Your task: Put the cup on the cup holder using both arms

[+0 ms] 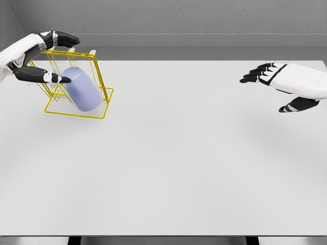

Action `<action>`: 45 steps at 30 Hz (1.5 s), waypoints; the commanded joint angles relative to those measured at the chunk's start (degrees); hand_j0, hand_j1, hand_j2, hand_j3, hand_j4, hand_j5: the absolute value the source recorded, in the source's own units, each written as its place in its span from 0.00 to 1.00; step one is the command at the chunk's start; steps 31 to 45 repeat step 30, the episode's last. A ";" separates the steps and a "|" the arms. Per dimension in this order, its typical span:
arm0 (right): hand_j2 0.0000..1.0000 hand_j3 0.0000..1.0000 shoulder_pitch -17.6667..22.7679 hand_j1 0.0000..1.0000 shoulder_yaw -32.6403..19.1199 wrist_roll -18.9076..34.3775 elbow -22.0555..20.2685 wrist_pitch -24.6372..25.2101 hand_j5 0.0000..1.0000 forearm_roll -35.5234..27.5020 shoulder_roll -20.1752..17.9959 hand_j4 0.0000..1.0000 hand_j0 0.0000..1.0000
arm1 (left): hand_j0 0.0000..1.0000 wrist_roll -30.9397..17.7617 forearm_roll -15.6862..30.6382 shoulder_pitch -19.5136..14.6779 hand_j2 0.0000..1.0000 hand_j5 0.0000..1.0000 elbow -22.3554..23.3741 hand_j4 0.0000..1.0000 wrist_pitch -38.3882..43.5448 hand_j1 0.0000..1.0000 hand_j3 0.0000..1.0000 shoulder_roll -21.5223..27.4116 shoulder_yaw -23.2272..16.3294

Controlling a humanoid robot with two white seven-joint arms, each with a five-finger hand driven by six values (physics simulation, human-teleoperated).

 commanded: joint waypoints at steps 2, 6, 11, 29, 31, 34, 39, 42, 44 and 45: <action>1.00 1.00 0.00 1.00 -0.02 -0.03 0.26 0.14 1.00 -0.28 0.01 1.00 1.00 | 1.00 0.02 0.36 0.00 1.00 1.00 0.05 1.00 0.14 1.00 1.00 -0.09 -0.12; 1.00 1.00 0.00 1.00 0.07 -0.03 0.26 0.14 1.00 -0.28 -0.08 1.00 1.00 | 1.00 0.02 0.54 0.26 1.00 1.00 -2.76 1.00 -0.39 1.00 1.00 1.22 -0.03; 1.00 1.00 0.00 1.00 -0.02 -0.03 0.35 0.14 1.00 -0.28 -0.17 1.00 1.00 | 1.00 0.02 0.80 4.30 1.00 1.00 -7.25 1.00 -14.91 1.00 1.00 11.24 -0.12; 1.00 1.00 0.00 1.00 0.06 -0.03 0.35 0.14 1.00 -0.28 -0.17 1.00 1.00 | 1.00 0.02 3.09 18.63 1.00 1.00 -1.80 1.00 -14.91 1.00 1.00 17.22 1.73; 1.00 1.00 0.00 1.00 -0.02 -0.03 0.35 0.14 1.00 -0.28 -0.17 1.00 1.00 | 1.00 0.02 3.09 18.63 1.00 1.00 -1.80 1.00 -14.91 1.00 1.00 17.22 1.73; 1.00 1.00 0.00 1.00 -0.02 -0.03 0.35 0.14 1.00 -0.28 -0.17 1.00 1.00 | 1.00 0.02 3.09 18.63 1.00 1.00 -1.80 1.00 -14.91 1.00 1.00 17.22 1.73; 1.00 1.00 0.00 1.00 -0.02 -0.03 0.35 0.14 1.00 -0.28 -0.17 1.00 1.00 | 1.00 0.02 3.09 18.63 1.00 1.00 -1.80 1.00 -14.91 1.00 1.00 17.22 1.73; 1.00 1.00 0.00 1.00 -0.02 -0.03 0.35 0.14 1.00 -0.28 -0.17 1.00 1.00 | 1.00 0.02 3.09 18.63 1.00 1.00 -1.80 1.00 -14.91 1.00 1.00 17.22 1.73; 1.00 1.00 0.00 1.00 -0.02 -0.03 0.35 0.14 1.00 -0.28 -0.17 1.00 1.00 | 1.00 0.02 3.09 18.63 1.00 1.00 -1.80 1.00 -14.91 1.00 1.00 17.22 1.73; 1.00 1.00 0.00 1.00 -0.02 -0.03 0.35 0.14 1.00 -0.28 -0.17 1.00 1.00 | 1.00 0.02 3.09 18.63 1.00 1.00 -1.80 1.00 -14.91 1.00 1.00 17.22 1.73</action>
